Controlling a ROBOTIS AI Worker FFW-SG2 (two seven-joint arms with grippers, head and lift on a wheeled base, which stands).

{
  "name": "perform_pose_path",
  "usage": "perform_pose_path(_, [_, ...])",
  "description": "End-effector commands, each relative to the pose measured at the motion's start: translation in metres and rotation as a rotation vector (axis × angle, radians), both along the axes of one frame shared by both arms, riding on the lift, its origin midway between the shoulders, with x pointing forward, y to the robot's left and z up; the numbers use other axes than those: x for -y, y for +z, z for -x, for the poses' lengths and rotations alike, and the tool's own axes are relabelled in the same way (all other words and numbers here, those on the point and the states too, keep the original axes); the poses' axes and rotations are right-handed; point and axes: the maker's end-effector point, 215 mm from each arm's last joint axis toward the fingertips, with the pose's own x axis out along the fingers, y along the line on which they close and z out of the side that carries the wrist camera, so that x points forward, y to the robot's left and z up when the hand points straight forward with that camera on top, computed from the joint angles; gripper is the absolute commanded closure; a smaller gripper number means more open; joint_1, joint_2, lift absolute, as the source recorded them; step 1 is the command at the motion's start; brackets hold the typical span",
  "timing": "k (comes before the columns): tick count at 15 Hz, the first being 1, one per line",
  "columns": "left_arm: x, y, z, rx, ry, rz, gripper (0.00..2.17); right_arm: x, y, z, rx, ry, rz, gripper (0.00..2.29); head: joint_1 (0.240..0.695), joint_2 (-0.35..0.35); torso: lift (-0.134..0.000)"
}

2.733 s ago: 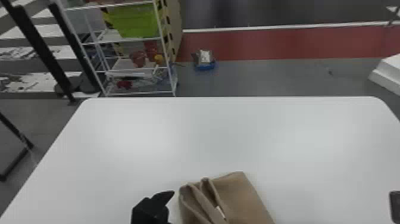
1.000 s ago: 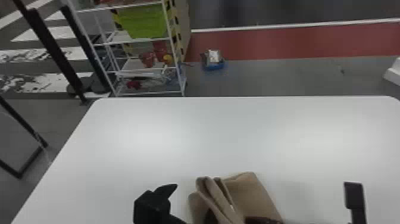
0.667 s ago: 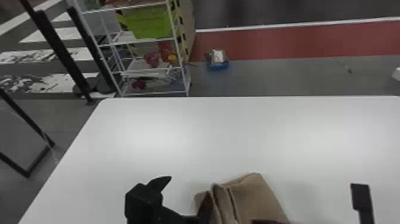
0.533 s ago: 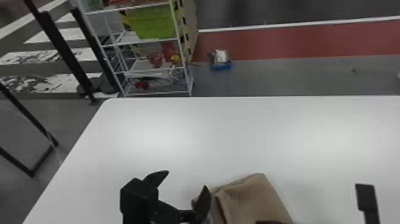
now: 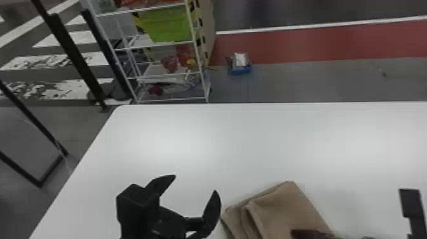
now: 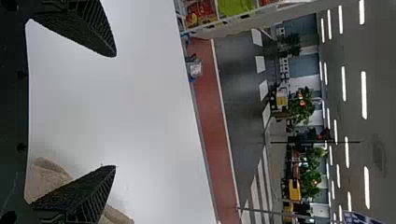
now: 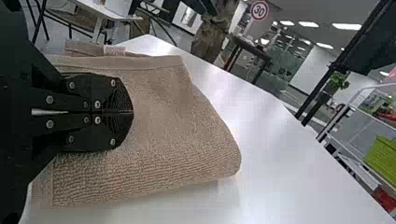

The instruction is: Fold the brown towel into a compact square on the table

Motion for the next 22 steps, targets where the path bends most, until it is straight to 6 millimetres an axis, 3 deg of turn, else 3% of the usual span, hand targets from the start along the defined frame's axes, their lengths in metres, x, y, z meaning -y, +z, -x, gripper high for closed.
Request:
perform_pose_path(1, [0.002, -0.003, 0.001, -0.006, -0.003, 0.004, 0.02, 0.019, 0.004, -0.021, 0.023, -0.034, 0.046, 2.02, 0.695, 0.199, -0.124])
perform_pose_path(3, [0.002, -0.005, 0.001, -0.009, -0.003, 0.003, 0.02, 0.027, 0.013, -0.032, 0.051, -0.049, 0.038, 2.02, 0.695, 0.153, -0.124])
perform_pose_path(5, [0.003, -0.01, 0.002, -0.018, -0.005, 0.003, 0.02, 0.024, 0.051, -0.027, 0.108, -0.043, -0.083, 2.02, 0.695, 0.136, -0.124])
perform_pose_path(7, [0.003, -0.012, 0.003, -0.022, -0.007, 0.003, 0.02, 0.028, 0.084, -0.011, 0.163, -0.041, -0.127, 2.02, 0.695, 0.133, -0.124])
perform_pose_path(10, [0.007, -0.014, 0.002, -0.026, -0.019, 0.01, 0.02, 0.041, 0.099, 0.034, 0.07, -0.036, -0.094, 2.02, 0.695, 0.129, -0.124])
perform_pose_path(14, [0.009, -0.019, 0.002, -0.035, -0.025, 0.015, 0.02, 0.081, 0.082, 0.057, 0.028, -0.109, -0.005, 2.02, 0.695, 0.089, -0.124])
perform_pose_path(16, [0.01, -0.021, 0.004, -0.04, -0.032, 0.019, 0.02, 0.1, 0.068, 0.051, 0.044, -0.144, 0.056, 2.02, 0.695, 0.057, -0.124])
perform_pose_path(22, [0.004, -0.024, 0.005, -0.046, -0.032, 0.014, 0.02, 0.13, 0.034, 0.031, 0.023, -0.194, 0.126, 2.02, 0.695, -0.039, -0.124])
